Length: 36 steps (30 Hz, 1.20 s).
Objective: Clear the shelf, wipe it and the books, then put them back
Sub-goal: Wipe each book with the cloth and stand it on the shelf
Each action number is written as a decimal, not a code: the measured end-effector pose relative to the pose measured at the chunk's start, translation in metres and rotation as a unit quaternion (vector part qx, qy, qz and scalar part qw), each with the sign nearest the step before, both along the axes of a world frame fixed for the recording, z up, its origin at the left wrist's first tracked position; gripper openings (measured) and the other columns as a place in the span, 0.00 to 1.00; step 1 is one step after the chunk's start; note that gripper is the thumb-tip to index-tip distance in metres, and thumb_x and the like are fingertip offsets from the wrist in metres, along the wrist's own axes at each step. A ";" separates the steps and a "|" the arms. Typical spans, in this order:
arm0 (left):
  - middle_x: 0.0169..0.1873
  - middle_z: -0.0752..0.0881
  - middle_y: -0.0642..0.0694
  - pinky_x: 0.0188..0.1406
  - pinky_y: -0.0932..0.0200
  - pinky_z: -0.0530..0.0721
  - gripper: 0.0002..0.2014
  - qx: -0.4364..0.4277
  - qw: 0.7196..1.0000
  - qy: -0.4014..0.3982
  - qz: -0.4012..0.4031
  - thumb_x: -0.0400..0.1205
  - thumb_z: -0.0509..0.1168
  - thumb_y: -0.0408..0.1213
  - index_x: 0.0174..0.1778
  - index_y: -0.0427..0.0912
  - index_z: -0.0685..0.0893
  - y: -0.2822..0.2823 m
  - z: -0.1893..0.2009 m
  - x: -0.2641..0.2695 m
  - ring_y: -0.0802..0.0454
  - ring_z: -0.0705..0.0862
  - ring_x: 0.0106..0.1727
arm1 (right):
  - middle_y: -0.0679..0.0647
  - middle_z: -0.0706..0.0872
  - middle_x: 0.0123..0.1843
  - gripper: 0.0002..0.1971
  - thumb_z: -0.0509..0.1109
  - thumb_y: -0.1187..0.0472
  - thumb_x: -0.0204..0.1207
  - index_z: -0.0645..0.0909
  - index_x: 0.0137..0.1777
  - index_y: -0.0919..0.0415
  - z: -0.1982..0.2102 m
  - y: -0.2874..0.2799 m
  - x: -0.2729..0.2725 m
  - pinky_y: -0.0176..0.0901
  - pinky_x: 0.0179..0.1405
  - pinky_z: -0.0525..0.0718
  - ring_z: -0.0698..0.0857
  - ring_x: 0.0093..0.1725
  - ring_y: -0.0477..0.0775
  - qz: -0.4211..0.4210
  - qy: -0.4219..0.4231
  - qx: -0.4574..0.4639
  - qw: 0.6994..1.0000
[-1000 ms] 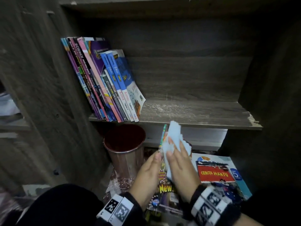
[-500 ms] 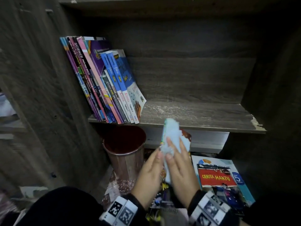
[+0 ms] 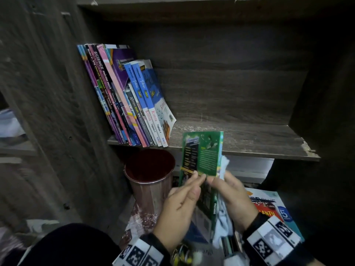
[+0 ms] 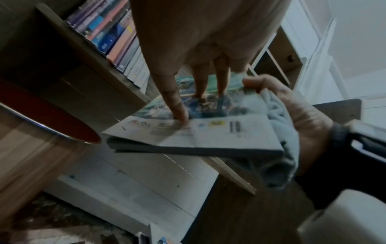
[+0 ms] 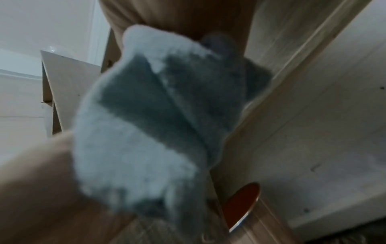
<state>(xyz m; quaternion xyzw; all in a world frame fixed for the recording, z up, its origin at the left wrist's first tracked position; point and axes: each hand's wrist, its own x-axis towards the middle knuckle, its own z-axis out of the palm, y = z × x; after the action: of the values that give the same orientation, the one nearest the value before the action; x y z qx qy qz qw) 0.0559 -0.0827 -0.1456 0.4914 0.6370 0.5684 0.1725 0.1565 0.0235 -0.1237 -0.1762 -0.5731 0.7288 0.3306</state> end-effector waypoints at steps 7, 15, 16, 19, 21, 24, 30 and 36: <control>0.66 0.84 0.51 0.64 0.54 0.79 0.40 -0.011 0.983 -0.178 0.044 0.66 0.79 0.55 0.74 0.53 0.74 0.002 -0.007 -0.036 0.54 0.83 0.65 | 0.71 0.88 0.45 0.18 0.75 0.71 0.58 0.81 0.50 0.67 0.020 0.019 0.009 0.61 0.39 0.89 0.88 0.36 0.65 -0.005 0.066 -0.124 0.990; 0.60 0.88 0.47 0.51 0.59 0.85 0.23 0.037 0.948 -0.313 -0.035 0.78 0.69 0.36 0.70 0.50 0.77 0.001 -0.004 -0.031 0.50 0.87 0.60 | 0.55 0.91 0.52 0.21 0.65 0.77 0.76 0.83 0.64 0.59 0.015 0.030 0.012 0.40 0.47 0.88 0.89 0.47 0.49 -0.157 -0.018 0.047 0.986; 0.60 0.87 0.48 0.55 0.59 0.83 0.22 0.033 0.958 -0.283 -0.030 0.81 0.68 0.35 0.71 0.50 0.75 0.002 -0.005 -0.030 0.51 0.85 0.62 | 0.52 0.90 0.51 0.20 0.65 0.74 0.77 0.82 0.66 0.55 0.011 0.027 0.011 0.37 0.44 0.86 0.87 0.44 0.45 -0.189 -0.073 0.096 0.975; 0.60 0.87 0.48 0.61 0.58 0.80 0.18 0.065 0.971 -0.231 0.010 0.85 0.62 0.33 0.71 0.47 0.75 0.007 -0.005 -0.026 0.52 0.84 0.63 | 0.53 0.73 0.75 0.29 0.64 0.51 0.82 0.63 0.82 0.47 -0.009 0.012 0.010 0.44 0.67 0.77 0.76 0.69 0.51 -0.162 -0.323 0.326 0.874; 0.61 0.87 0.46 0.64 0.48 0.80 0.16 0.092 0.970 -0.222 0.032 0.86 0.60 0.39 0.70 0.48 0.76 0.009 -0.002 -0.024 0.47 0.84 0.65 | 0.56 0.44 0.86 0.34 0.49 0.39 0.82 0.43 0.85 0.46 -0.023 -0.007 0.005 0.48 0.82 0.55 0.52 0.84 0.58 -0.071 -0.417 0.463 0.779; 0.60 0.88 0.49 0.67 0.50 0.79 0.16 0.091 0.965 -0.238 0.055 0.88 0.52 0.43 0.68 0.49 0.78 0.008 0.000 -0.018 0.52 0.84 0.64 | 0.67 0.54 0.83 0.30 0.35 0.44 0.86 0.50 0.84 0.55 -0.034 -0.037 -0.001 0.56 0.74 0.71 0.62 0.81 0.67 -0.043 -0.381 0.616 0.689; 0.49 0.84 0.80 0.51 0.84 0.71 0.14 0.029 0.985 -0.169 -0.001 0.88 0.51 0.37 0.59 0.62 0.76 0.002 0.008 0.006 0.83 0.78 0.55 | 0.67 0.65 0.81 0.32 0.36 0.41 0.85 0.59 0.83 0.54 -0.030 0.010 -0.003 0.56 0.75 0.62 0.63 0.81 0.63 -0.164 -0.329 0.593 0.716; 0.54 0.88 0.65 0.50 0.77 0.78 0.14 0.088 0.979 -0.171 0.066 0.88 0.51 0.39 0.63 0.55 0.80 0.002 0.011 -0.003 0.70 0.84 0.57 | 0.65 0.60 0.82 0.31 0.34 0.43 0.83 0.53 0.84 0.53 -0.036 -0.013 -0.009 0.54 0.78 0.60 0.63 0.81 0.63 -0.146 -0.331 0.569 0.738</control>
<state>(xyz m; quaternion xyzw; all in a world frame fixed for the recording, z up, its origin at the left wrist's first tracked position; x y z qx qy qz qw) 0.0533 -0.0803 -0.1350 0.3574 0.5768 0.7076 0.1972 0.1476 0.0108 -0.1594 -0.2670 -0.9217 0.1053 0.2610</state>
